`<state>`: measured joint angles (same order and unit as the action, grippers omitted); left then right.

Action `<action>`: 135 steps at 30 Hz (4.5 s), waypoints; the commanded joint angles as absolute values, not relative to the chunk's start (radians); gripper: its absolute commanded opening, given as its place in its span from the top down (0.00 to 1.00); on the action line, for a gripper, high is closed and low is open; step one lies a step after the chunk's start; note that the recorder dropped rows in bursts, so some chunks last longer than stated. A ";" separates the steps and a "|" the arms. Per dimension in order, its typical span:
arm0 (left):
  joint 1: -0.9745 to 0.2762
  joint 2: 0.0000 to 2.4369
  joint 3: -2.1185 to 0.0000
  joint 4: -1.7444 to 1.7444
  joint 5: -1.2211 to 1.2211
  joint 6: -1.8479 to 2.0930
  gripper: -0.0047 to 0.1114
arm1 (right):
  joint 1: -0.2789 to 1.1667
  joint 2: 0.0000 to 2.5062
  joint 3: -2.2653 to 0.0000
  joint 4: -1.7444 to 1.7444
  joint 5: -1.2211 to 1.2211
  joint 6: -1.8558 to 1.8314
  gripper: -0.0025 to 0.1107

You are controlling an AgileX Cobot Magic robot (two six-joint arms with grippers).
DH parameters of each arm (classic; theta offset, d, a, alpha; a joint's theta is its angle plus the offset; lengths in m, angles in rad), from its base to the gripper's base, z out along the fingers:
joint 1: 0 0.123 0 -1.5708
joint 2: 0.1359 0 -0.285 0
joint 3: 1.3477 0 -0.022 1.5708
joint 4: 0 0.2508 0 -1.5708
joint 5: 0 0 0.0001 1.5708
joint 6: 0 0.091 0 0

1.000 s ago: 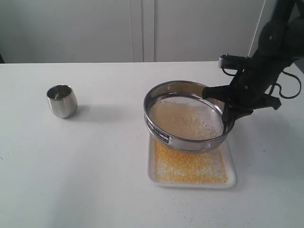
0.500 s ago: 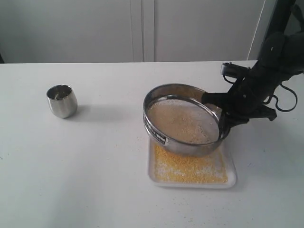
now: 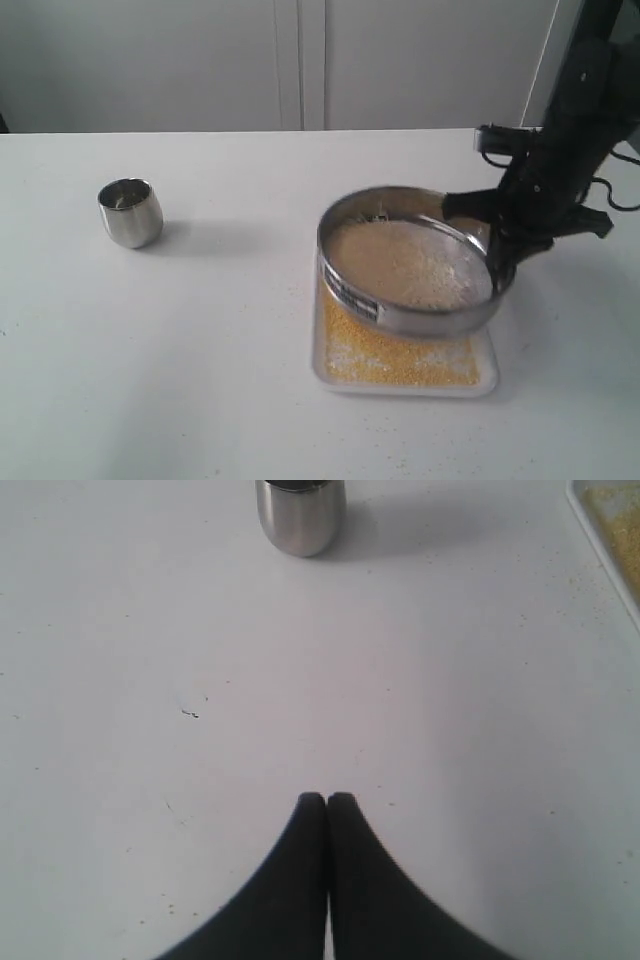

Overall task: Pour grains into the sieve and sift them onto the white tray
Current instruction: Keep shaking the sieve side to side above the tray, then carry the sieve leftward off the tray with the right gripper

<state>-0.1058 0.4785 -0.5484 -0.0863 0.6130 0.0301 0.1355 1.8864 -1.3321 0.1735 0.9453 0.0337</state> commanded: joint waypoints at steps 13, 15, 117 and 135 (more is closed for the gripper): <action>-0.102 0.470 -0.544 -0.096 0.621 0.031 0.96 | 0.148 1.896 -1.375 0.252 0.874 0.035 0.98; -0.102 0.470 -0.544 -0.096 0.621 0.031 0.96 | 0.148 1.896 -1.375 0.249 0.890 0.030 0.98; -0.102 0.470 -0.544 -0.096 0.621 0.031 0.96 | 0.540 1.841 -1.434 0.204 0.844 0.114 0.98; -0.102 0.470 -0.544 -0.096 0.621 0.031 0.96 | 0.672 2.073 -1.660 0.209 0.818 0.183 0.98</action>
